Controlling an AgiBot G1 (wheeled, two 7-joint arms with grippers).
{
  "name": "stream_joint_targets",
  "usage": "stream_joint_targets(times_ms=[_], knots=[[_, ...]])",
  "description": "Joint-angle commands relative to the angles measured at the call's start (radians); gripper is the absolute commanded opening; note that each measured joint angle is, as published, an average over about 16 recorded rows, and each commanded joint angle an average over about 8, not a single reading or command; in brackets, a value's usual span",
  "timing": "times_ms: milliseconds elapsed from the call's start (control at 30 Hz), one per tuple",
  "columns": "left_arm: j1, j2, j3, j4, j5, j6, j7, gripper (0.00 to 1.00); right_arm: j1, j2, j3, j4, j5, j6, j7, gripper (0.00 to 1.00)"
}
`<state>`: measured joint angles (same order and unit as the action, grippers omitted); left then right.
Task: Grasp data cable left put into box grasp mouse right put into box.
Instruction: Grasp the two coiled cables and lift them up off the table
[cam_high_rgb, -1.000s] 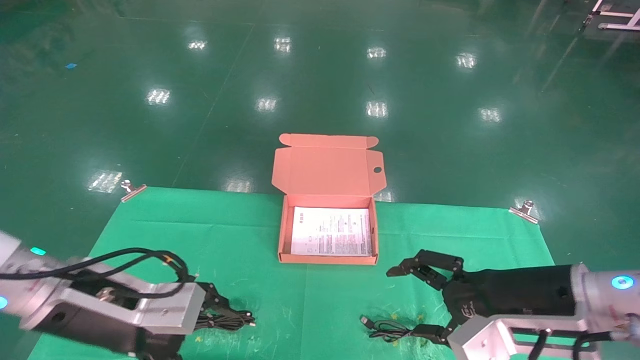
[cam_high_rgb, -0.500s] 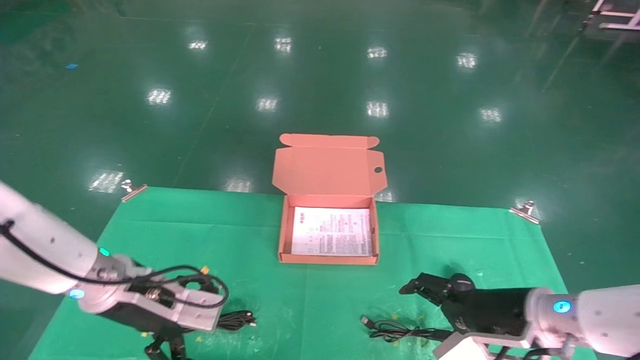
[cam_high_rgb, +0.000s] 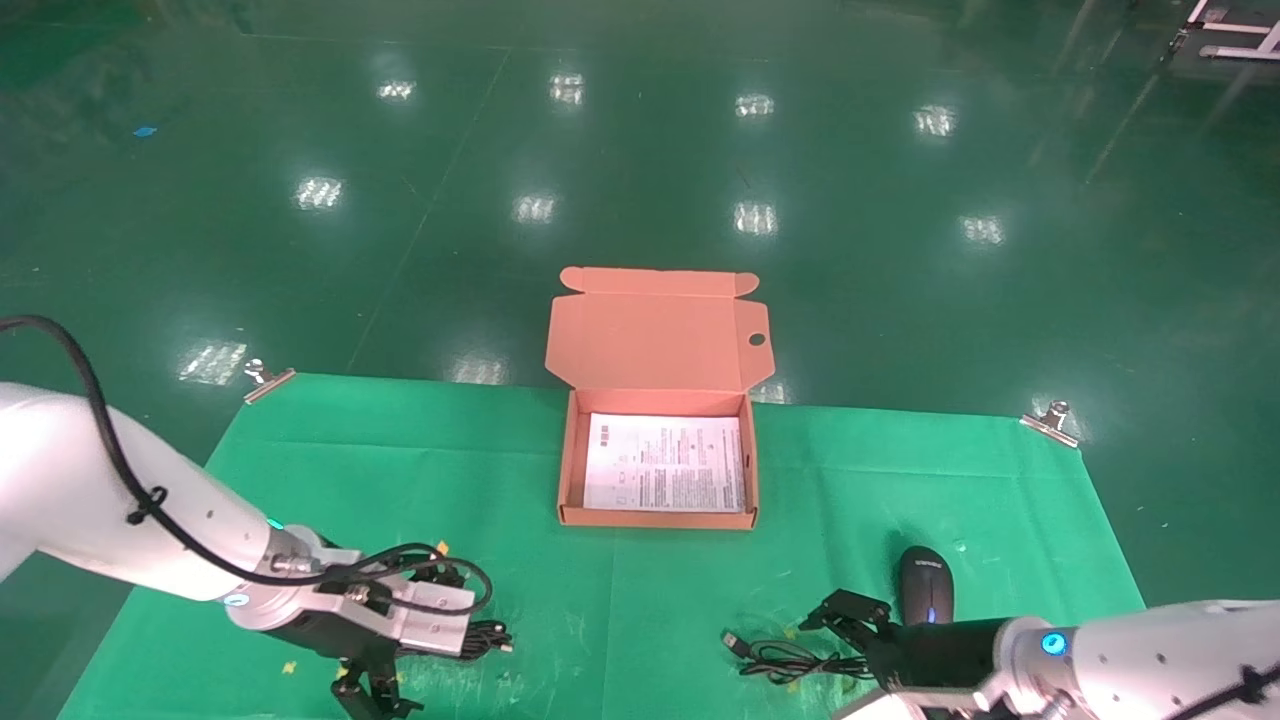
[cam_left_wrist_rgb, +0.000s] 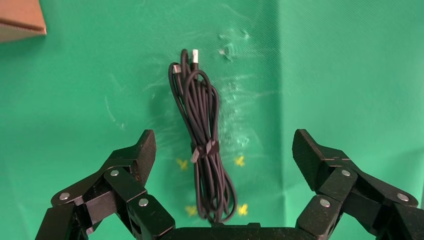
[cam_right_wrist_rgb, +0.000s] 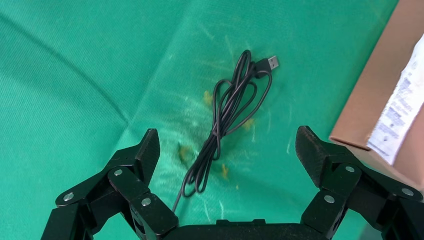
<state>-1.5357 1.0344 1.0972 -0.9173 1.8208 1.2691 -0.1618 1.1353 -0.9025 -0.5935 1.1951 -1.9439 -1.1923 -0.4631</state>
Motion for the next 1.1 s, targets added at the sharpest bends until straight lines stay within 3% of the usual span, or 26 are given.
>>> stream_joint_targets(times_ms=[33,333,667,700,733,767,967,1033,1100], knots=[[0.004,0.015,-0.002,0.04,-0.001,-0.015,-0.002,1.0,0.01,-0.021,-0.006,-0.032,-0.012,-0.005,0.031,1.0],[0.004,0.069,-0.03,0.27,-0.045,-0.064,0.046,1.0,0.066,-0.106,-0.021,-0.189,-0.038,-0.001,0.069,1.0],[-0.009,0.135,-0.046,0.475,-0.074,-0.095,0.135,1.0,0.078,-0.148,-0.03,-0.302,-0.081,0.085,0.024,1.0],[-0.01,0.14,-0.049,0.492,-0.078,-0.098,0.144,0.97,0.078,-0.151,-0.03,-0.313,-0.083,0.094,0.02,1.0],[-0.011,0.145,-0.051,0.508,-0.081,-0.1,0.154,0.86,0.079,-0.154,-0.03,-0.324,-0.085,0.102,0.017,1.0],[-0.012,0.149,-0.053,0.524,-0.084,-0.102,0.162,0.74,0.08,-0.157,-0.028,-0.335,-0.086,0.11,0.015,0.94],[-0.02,0.166,-0.063,0.601,-0.102,-0.102,0.194,0.01,0.088,-0.171,-0.019,-0.387,-0.085,0.147,0.013,0.19],[-0.022,0.169,-0.066,0.618,-0.106,-0.102,0.2,0.0,0.09,-0.173,-0.016,-0.398,-0.083,0.154,0.013,0.0],[-0.023,0.171,-0.067,0.627,-0.109,-0.102,0.204,0.0,0.091,-0.175,-0.015,-0.405,-0.082,0.156,0.014,0.0]])
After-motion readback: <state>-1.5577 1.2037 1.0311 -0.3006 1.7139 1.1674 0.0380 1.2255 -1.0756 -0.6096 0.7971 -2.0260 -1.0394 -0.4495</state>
